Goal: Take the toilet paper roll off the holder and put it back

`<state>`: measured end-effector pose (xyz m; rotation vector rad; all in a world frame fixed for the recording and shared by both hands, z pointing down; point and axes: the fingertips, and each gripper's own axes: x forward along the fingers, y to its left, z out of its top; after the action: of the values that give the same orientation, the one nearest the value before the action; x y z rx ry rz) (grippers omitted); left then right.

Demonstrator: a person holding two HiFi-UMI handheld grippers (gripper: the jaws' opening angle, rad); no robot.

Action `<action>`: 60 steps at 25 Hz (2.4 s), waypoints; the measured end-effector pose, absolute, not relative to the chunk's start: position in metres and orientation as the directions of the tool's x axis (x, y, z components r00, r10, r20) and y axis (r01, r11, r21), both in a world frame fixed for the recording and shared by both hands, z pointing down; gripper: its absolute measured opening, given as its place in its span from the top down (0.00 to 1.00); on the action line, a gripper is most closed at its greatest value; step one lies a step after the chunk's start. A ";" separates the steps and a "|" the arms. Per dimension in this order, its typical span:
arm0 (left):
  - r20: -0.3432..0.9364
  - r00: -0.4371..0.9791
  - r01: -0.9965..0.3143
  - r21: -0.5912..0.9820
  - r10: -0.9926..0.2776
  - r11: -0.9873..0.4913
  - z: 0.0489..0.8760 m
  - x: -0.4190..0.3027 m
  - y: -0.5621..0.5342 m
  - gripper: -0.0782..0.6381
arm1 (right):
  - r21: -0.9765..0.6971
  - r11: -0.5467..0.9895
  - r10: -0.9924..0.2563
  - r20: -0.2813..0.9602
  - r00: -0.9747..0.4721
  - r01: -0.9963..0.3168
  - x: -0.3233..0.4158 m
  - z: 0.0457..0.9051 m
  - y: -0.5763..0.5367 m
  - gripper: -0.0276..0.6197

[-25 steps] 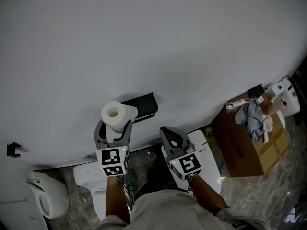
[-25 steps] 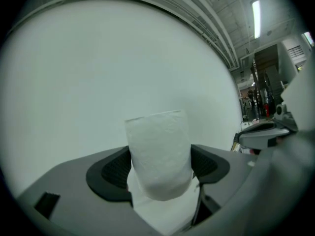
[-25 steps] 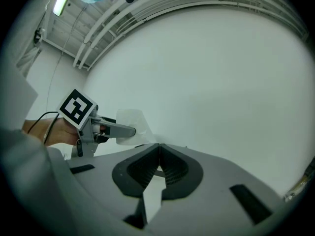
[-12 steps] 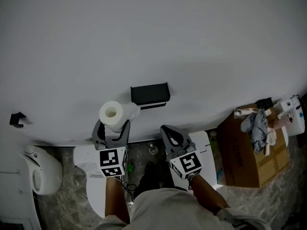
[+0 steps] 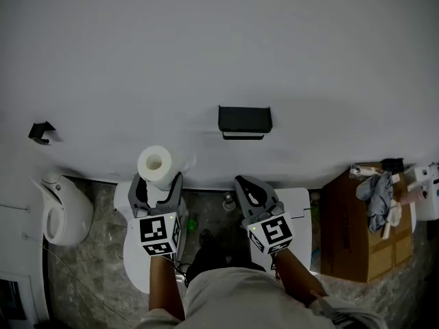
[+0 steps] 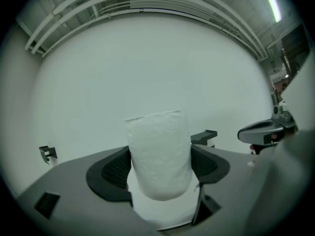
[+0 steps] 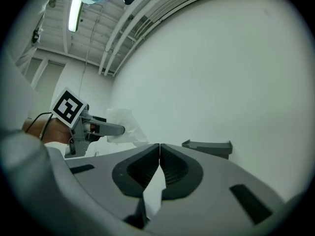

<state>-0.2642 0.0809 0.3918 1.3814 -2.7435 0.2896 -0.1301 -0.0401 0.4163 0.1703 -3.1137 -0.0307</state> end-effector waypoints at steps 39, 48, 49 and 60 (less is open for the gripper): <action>0.125 -0.612 -0.790 -0.139 -0.781 0.597 0.386 -0.272 0.124 0.36 | -0.021 0.980 -0.197 0.013 -0.980 -0.197 -0.116 0.421 -0.043 0.95; 0.105 -0.572 -0.818 -0.139 -0.814 0.557 0.375 -0.289 0.091 0.36 | -0.011 0.954 -0.298 0.017 -0.954 -0.299 -0.103 0.420 -0.079 0.95; 0.103 -0.561 -0.826 -0.140 -0.821 0.546 0.374 -0.290 0.085 0.36 | -0.010 0.952 -0.307 0.016 -0.952 -0.307 -0.103 0.419 -0.082 0.95; 0.092 -0.433 -0.894 -0.169 -0.897 0.414 0.351 -0.311 0.011 0.36 | -0.029 0.909 -0.415 0.005 -0.910 -0.415 -0.115 0.417 -0.118 0.95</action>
<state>-0.3110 0.0110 0.3510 1.6799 -2.6527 0.3042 -0.1147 -0.1180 0.4168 0.6673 -3.0710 0.0467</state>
